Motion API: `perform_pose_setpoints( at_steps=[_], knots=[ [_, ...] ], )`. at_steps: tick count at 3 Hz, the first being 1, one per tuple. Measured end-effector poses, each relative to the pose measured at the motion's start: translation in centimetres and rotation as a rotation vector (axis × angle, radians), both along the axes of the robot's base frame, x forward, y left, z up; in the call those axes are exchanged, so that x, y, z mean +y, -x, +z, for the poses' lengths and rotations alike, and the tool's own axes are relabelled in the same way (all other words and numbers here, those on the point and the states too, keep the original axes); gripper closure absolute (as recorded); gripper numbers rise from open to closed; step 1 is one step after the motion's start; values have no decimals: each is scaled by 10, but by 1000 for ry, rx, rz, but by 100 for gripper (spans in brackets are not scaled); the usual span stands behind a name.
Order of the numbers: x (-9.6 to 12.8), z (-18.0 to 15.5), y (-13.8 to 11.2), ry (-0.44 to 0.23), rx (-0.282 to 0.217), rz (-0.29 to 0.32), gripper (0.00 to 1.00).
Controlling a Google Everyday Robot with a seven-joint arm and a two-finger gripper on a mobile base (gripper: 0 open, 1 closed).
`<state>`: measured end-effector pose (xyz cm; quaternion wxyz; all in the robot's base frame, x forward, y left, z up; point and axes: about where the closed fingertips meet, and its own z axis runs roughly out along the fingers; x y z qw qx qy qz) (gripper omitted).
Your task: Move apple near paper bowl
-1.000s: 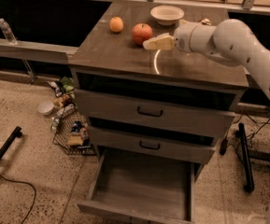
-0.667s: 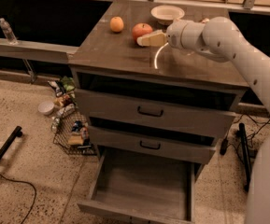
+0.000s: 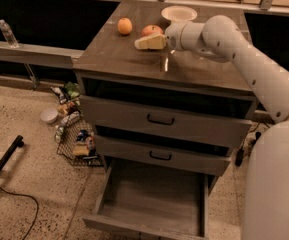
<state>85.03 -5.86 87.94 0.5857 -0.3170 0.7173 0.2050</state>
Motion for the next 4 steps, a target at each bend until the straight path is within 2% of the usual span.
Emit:
perform_pose_setpoints(
  at_steps=[1, 2, 3, 4],
  knots=[
    [5, -21, -1, -3, 46, -5, 0],
    [4, -24, -6, -9, 40, -13, 14],
    [6, -24, -6, -11, 29, -5, 38],
    [-5, -23, -9, -16, 26, -43, 61]
  ],
)
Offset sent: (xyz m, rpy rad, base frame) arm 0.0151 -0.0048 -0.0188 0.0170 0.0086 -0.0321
